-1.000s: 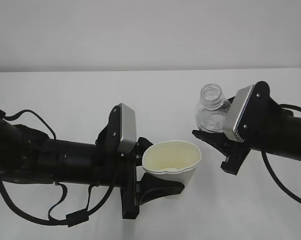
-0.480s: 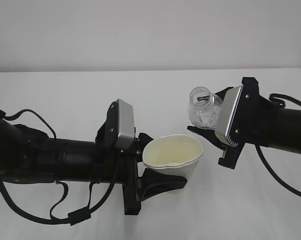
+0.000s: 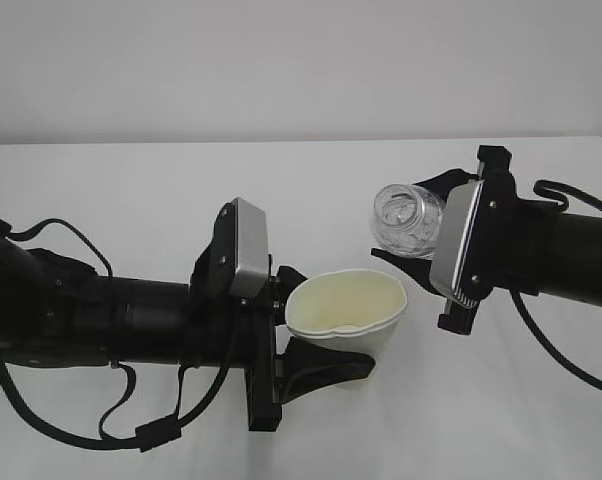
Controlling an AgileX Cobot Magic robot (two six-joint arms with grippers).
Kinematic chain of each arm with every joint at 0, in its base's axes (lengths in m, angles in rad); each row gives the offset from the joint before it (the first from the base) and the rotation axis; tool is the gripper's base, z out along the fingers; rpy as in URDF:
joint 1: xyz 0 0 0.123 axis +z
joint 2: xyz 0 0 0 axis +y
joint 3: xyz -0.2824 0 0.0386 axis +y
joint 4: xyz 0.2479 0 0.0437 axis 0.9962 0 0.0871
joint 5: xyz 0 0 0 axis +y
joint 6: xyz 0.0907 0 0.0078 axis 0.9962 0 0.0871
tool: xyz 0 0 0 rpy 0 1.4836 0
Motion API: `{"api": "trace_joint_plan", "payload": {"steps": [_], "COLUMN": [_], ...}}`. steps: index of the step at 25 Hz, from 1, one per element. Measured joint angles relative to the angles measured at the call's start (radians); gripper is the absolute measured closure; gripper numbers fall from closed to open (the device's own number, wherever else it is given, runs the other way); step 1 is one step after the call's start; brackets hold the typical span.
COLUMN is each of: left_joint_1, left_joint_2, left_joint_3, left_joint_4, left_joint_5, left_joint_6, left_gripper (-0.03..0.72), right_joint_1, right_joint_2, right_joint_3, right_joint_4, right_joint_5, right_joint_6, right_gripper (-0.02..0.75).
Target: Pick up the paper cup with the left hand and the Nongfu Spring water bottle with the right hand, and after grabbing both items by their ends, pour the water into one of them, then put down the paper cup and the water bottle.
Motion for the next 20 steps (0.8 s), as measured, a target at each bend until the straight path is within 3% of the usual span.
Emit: {"api": "trace_joint_plan", "payload": {"steps": [7,20], "left_joint_1": [0.0,0.0], "left_joint_2": [0.0,0.0], "left_joint_3": [0.0,0.0], "left_joint_4": [0.07,0.093], "left_joint_5": [0.0,-0.002], "left_joint_6": [-0.039,-0.044], "left_gripper": [0.269,0.269], "right_joint_1": [0.0,0.0], "right_joint_2": [0.0,0.0], "right_joint_3": [0.0,0.0], "right_joint_4": [0.0,0.0], "right_joint_5": [-0.004,-0.037], "right_joint_6": [-0.042,-0.169], "right_gripper": [0.274,0.274]}}
